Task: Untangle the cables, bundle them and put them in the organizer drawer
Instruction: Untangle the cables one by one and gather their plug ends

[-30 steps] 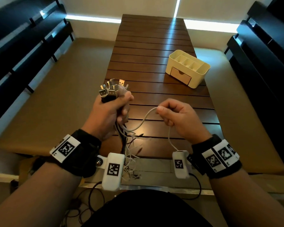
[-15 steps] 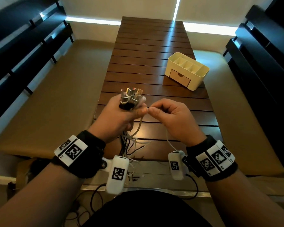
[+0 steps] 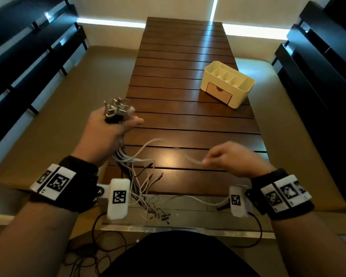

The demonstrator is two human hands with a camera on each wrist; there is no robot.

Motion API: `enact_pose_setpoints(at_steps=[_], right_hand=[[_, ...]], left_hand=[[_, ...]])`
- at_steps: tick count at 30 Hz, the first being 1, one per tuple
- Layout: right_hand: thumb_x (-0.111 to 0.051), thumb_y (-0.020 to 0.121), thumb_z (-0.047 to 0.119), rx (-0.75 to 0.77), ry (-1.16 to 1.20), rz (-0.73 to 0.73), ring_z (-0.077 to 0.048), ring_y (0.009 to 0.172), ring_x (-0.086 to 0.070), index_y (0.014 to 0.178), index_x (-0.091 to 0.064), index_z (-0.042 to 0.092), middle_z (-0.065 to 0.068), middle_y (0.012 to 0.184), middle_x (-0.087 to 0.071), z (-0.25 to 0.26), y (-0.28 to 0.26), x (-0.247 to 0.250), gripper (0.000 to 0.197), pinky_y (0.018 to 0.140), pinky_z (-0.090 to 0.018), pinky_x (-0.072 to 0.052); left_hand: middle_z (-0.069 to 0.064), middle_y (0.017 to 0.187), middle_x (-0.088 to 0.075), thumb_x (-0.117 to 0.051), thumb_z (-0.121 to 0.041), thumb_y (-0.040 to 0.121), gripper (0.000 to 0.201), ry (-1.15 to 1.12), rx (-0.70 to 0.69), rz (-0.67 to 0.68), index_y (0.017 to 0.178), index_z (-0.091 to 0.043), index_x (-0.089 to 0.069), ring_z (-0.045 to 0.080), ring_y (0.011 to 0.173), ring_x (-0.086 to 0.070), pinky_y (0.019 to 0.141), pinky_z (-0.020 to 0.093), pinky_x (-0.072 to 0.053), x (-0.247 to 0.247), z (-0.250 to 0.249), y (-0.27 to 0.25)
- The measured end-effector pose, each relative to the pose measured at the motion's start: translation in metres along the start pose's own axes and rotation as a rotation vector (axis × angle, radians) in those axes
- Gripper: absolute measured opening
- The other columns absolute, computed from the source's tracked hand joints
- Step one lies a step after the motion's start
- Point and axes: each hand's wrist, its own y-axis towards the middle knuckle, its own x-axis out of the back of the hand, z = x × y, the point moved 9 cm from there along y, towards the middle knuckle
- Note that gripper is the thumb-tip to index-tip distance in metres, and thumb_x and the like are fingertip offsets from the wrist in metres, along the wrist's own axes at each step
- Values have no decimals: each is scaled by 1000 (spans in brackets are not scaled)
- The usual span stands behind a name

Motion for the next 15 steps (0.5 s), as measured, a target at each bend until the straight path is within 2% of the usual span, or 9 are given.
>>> enact_pose_setpoints(at_steps=[1, 3, 5, 7, 9, 11, 13, 15], right_hand=[[-60, 96, 42, -43, -168, 140, 4, 79, -54, 91, -67, 35, 18, 82, -61, -3, 3, -20, 11, 66, -20, -36], [-60, 96, 42, -124, -284, 307, 0, 84, -55, 93, -70, 33, 15, 86, -62, -16, 7, -52, 13, 68, -20, -37], [-62, 95, 40, -204, -249, 408, -7, 88, -63, 99, -74, 26, 9, 93, -69, -37, 8, -76, 19, 70, -22, -43], [-63, 95, 40, -264, -153, 501, -8, 80, -65, 102, -75, 19, 5, 90, -72, -55, 3, -97, 25, 73, -25, -46], [-59, 96, 48, -295, -55, 516, -6, 69, -63, 97, -74, 16, 6, 79, -70, -71, -2, -109, 36, 75, -28, -49], [-51, 94, 63, -286, -37, 510, -7, 70, -64, 91, -73, 20, 8, 76, -70, -87, -4, -116, 49, 84, -34, -51], [-44, 93, 70, -279, -25, 484, -9, 74, -63, 89, -72, 22, 8, 77, -69, -105, -6, -124, 55, 92, -38, -48], [-42, 93, 69, -264, 19, 372, -11, 74, -60, 87, -69, 21, 5, 77, -65, -122, -6, -126, 55, 87, -35, -49]], left_hand=[[19, 99, -72, -63, -11, 94, 5, -41, -2, -31, 97, -15, -61, 0, 49, -52, 42, 19, -36, 2, 0, 2], [16, 89, -71, -63, -14, 95, 6, -78, -19, -34, 97, -19, -60, 3, 47, -49, 43, 23, -33, -1, -3, 3], [11, 82, -65, -62, -15, 96, 6, -76, -63, -12, 95, -20, -59, 2, 48, -51, 44, 22, -34, -5, -8, 1], [6, 79, -61, -61, -14, 96, 8, -90, -82, -40, 95, -21, -59, 2, 51, -54, 44, 20, -37, -2, -10, -2], [2, 78, -59, -60, -13, 97, 11, -140, -67, -98, 95, -23, -58, 1, 52, -53, 43, 19, -38, 6, -9, -4], [-4, 76, -59, -59, -13, 98, 12, -199, -56, -165, 94, -25, -57, 2, 55, -52, 43, 18, -37, 19, -8, -3], [-10, 73, -62, -61, -16, 97, 12, -238, -59, -224, 94, -27, -57, 3, 59, -53, 46, 18, -37, 37, -9, -2], [-10, 73, -63, -63, -20, 96, 10, -245, -62, -262, 95, -30, -59, 4, 59, -51, 48, 20, -38, 51, -11, -1]])
